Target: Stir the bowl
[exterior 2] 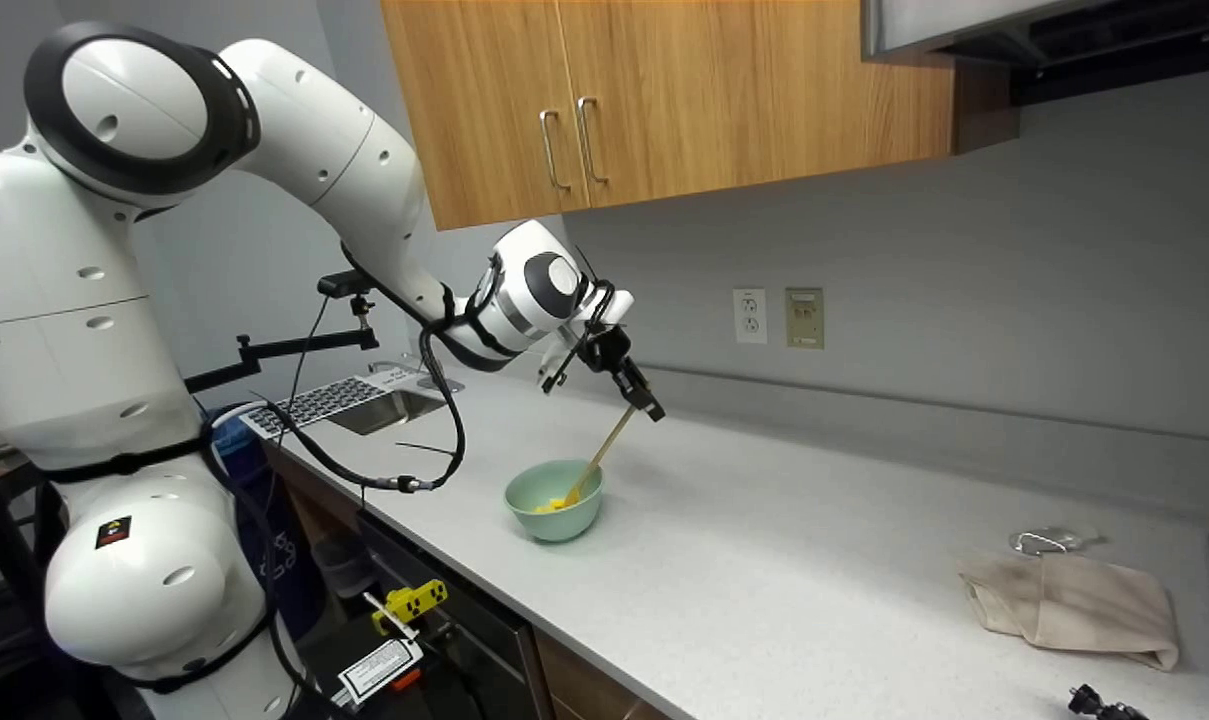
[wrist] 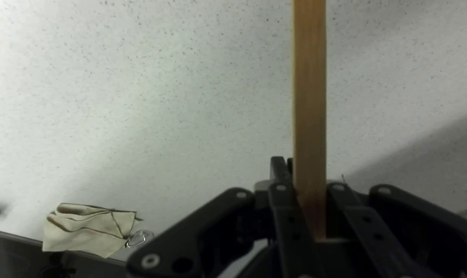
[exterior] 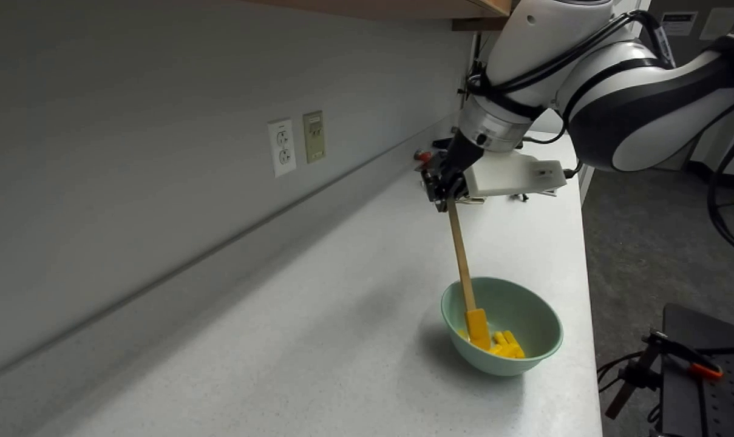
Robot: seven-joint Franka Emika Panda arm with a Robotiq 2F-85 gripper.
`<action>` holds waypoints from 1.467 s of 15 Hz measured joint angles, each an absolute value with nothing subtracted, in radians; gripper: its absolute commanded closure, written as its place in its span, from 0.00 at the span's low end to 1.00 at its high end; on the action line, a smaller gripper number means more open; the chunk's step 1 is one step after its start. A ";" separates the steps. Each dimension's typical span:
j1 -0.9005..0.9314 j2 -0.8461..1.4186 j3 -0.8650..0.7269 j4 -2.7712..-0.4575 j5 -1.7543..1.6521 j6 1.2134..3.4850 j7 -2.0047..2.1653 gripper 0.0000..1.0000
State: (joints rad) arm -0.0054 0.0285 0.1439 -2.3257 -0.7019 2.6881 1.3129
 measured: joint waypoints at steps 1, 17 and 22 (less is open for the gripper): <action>-0.006 0.028 0.142 -2.324 -0.737 2.680 1.328 0.98; -0.002 0.037 0.123 -2.343 -0.644 2.773 1.277 0.98; -0.004 0.037 0.113 -2.346 -0.633 2.762 1.236 0.98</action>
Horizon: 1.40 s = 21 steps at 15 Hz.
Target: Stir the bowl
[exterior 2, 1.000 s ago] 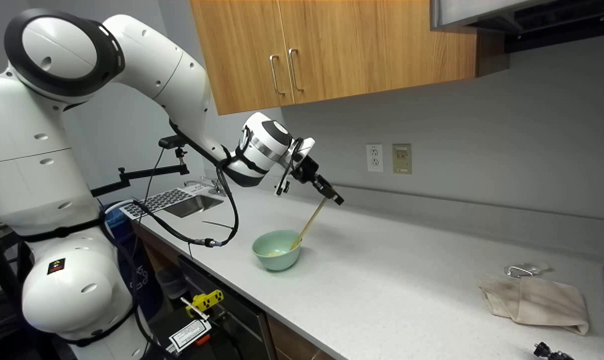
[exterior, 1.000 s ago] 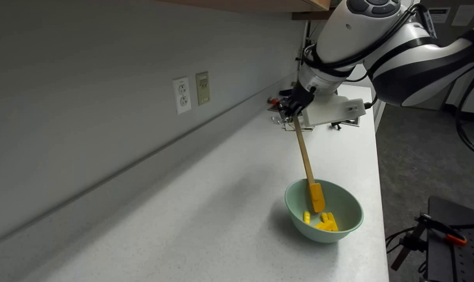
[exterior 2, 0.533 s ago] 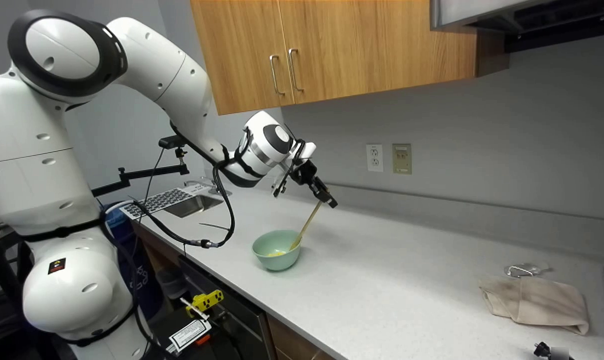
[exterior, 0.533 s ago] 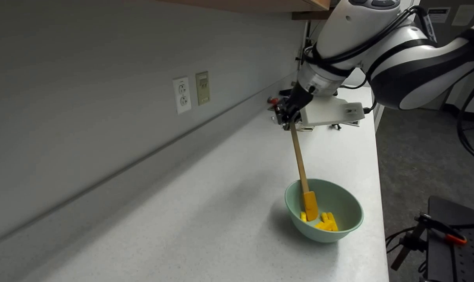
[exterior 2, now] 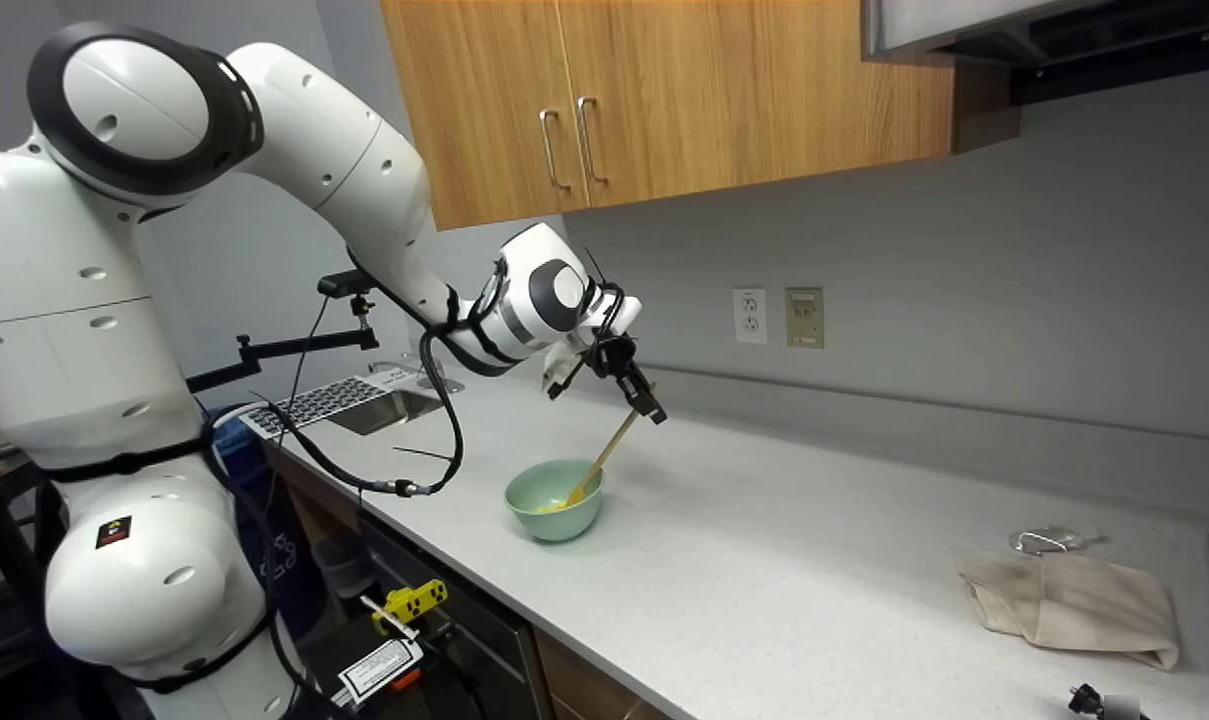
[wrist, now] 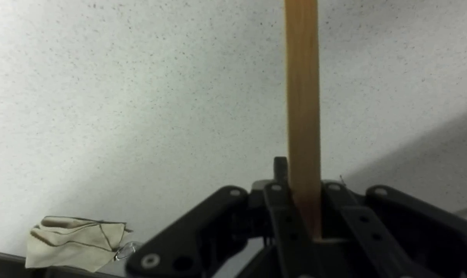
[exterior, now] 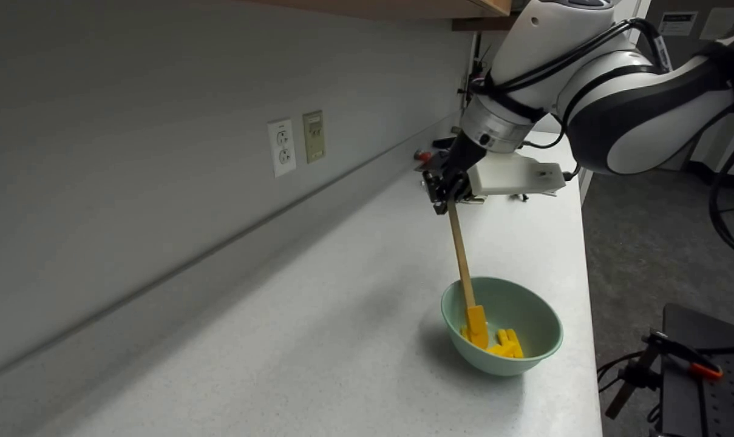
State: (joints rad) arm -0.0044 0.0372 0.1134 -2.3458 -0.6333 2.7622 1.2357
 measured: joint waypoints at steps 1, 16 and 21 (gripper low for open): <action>-0.005 0.035 0.108 -2.342 -0.670 2.756 1.252 0.98; -0.001 0.018 0.127 -2.349 -0.512 2.766 1.093 0.98; -0.009 0.006 0.106 -2.327 -0.779 2.716 1.242 0.98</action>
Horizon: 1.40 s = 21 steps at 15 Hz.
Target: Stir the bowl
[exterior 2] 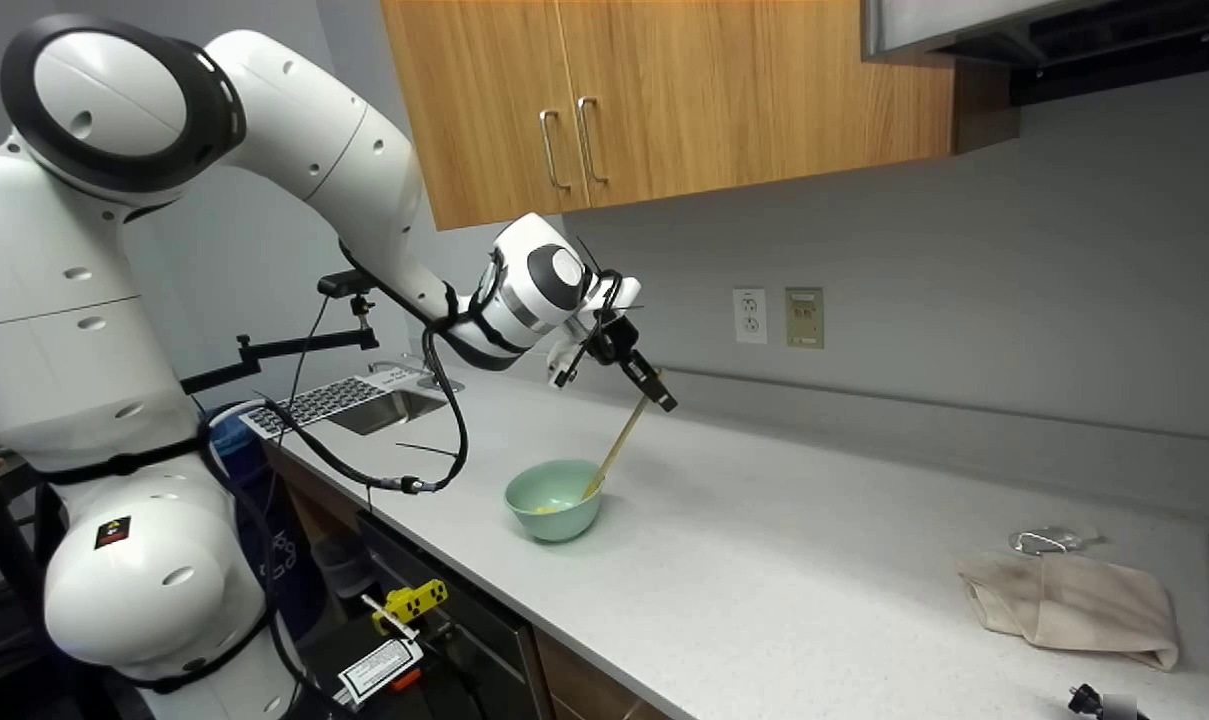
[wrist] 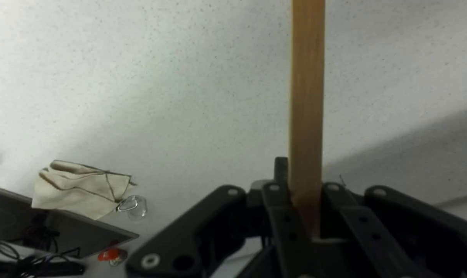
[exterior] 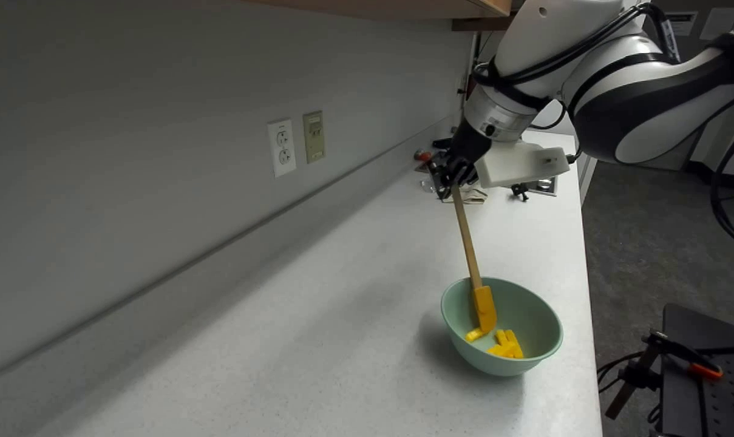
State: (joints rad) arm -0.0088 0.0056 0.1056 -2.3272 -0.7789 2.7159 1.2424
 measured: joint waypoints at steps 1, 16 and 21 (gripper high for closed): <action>-0.009 0.003 0.104 -2.323 -0.811 2.705 1.267 0.98; 0.008 0.016 0.107 -2.325 -0.641 2.706 1.178 0.98; 0.007 0.015 0.100 -2.314 -0.795 2.683 1.282 0.98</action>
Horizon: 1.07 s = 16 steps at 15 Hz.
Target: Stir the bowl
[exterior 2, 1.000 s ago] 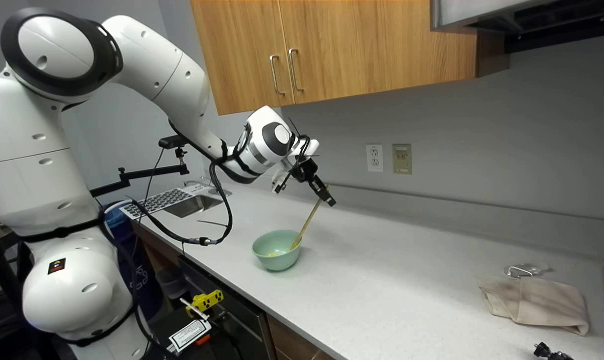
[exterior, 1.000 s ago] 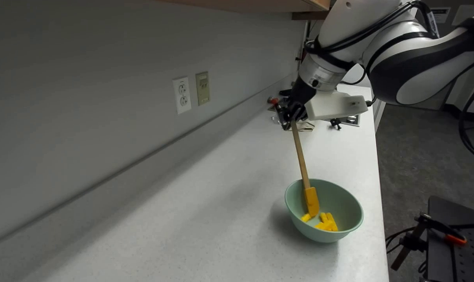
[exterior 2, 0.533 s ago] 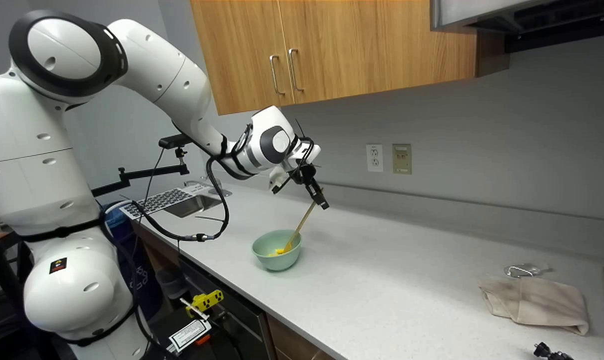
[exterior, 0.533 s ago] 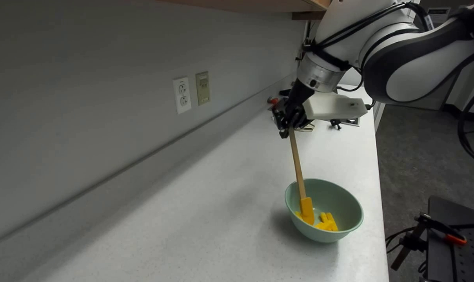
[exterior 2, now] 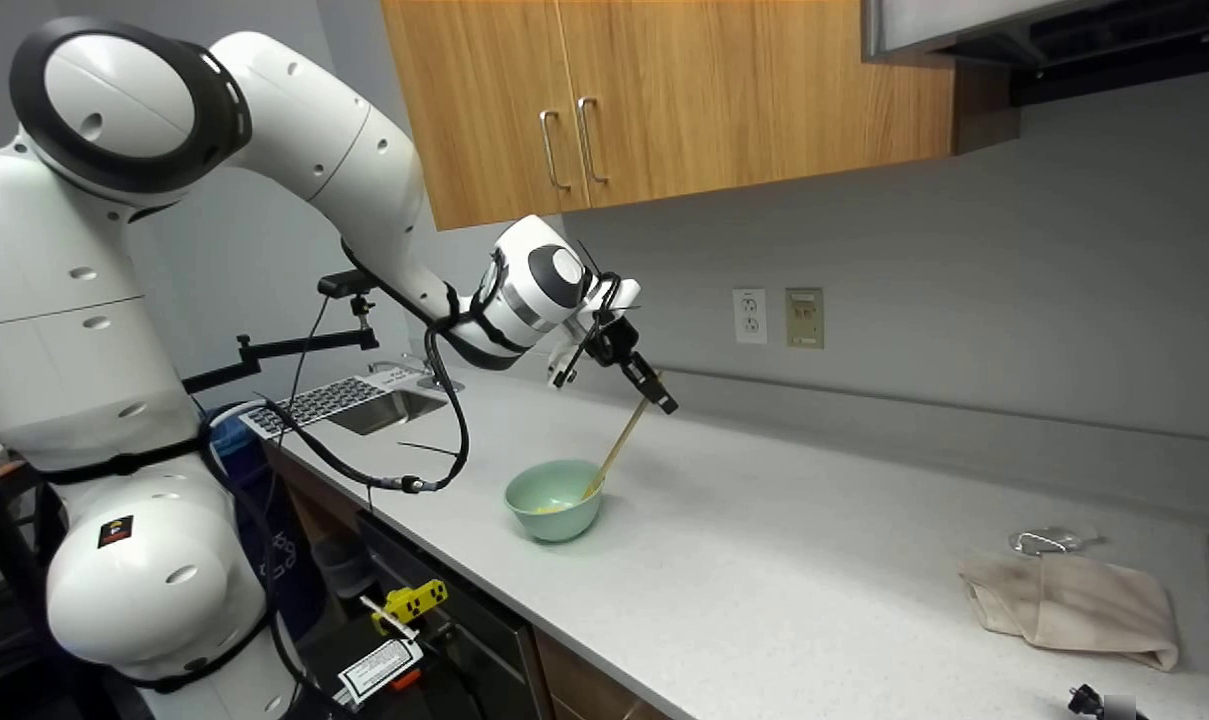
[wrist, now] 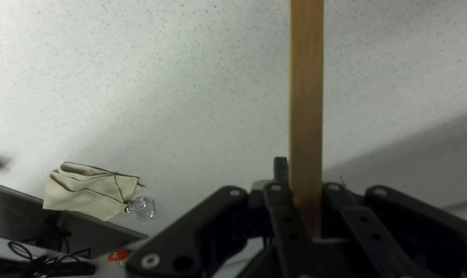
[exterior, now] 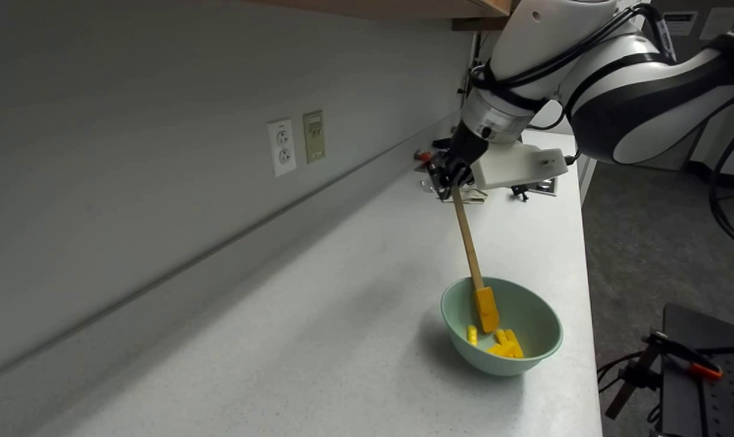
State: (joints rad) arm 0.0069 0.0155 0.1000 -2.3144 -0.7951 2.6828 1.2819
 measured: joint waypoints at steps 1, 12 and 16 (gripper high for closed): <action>0.007 0.016 0.101 -2.314 -0.790 2.683 1.282 0.98; 0.008 0.054 0.087 -2.304 -0.600 2.730 1.149 0.98; 0.007 0.049 0.044 -2.277 -0.910 2.720 1.333 0.98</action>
State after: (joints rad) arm 0.0070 0.0491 0.0438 -2.2770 -0.9100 2.7200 1.3326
